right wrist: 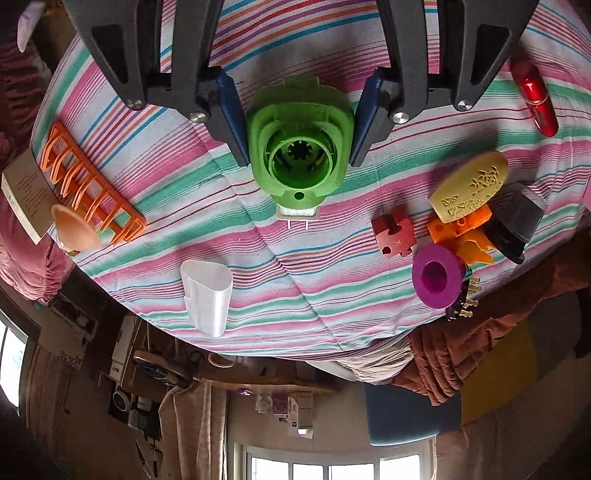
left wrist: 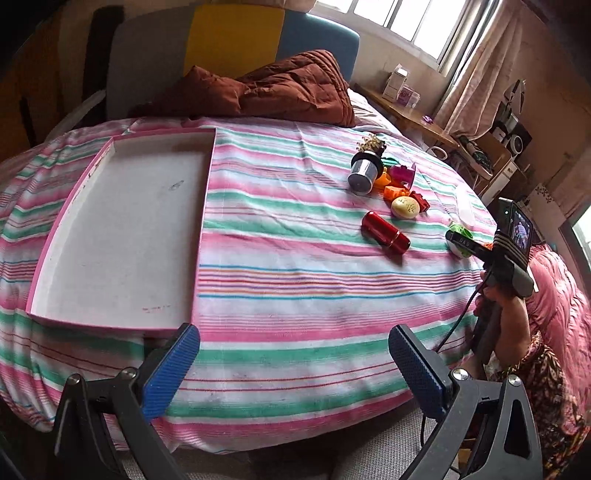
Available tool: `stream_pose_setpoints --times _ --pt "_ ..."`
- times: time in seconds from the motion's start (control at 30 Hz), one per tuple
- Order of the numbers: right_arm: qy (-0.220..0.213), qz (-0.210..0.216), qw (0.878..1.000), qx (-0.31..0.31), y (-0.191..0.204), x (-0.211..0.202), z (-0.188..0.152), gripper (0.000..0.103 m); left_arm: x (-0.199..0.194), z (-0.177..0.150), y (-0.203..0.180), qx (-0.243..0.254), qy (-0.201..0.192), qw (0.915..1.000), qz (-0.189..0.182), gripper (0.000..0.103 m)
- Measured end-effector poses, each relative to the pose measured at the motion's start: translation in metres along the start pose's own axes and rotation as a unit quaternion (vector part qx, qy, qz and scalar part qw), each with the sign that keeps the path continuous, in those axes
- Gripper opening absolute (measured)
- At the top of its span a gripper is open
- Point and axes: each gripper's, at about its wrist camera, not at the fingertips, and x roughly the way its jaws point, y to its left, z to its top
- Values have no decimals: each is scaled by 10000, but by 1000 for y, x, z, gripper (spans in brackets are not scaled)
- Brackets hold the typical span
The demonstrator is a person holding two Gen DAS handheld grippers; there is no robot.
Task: Organize rigid objects
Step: 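Grasp the red cylinder with the left gripper while the right gripper holds the green toy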
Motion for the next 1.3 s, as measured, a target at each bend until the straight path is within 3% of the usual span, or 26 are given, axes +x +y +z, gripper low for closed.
stream_pose_setpoints --times 0.13,0.3,0.43,0.53,0.73,0.9,0.97,1.1,1.17,1.3 --pt "-126 459 9989 -53 15 -4 -5 53 4 18 -14 8 -260 9997 -35 103" --pt "-224 682 9973 -151 27 -5 -7 53 47 45 -36 -118 365 9992 -55 103" --pt "-249 710 9971 -144 27 -4 -9 53 80 58 -57 -493 588 9961 -426 103" --pt "-201 678 9973 -176 29 -1 -10 53 105 66 -72 -736 697 9937 -487 103" --pt "-269 690 9971 -153 29 0 -12 53 151 83 -99 -486 782 9957 -114 103" --pt "-292 669 9972 -165 29 1 -13 53 178 92 -107 -460 879 9951 -23 103" --pt "-296 684 9971 -154 28 1 -13 53 181 92 -107 -286 773 9965 139 96" --pt "-313 702 9969 -141 27 1 -13 53 175 89 -106 319 586 9975 225 62" --pt "-316 699 9969 -143 28 1 -14 53 173 87 -99 425 553 9973 251 52" --pt "-321 698 9969 -143 28 1 -14 53 169 84 -89 590 396 9970 295 48"
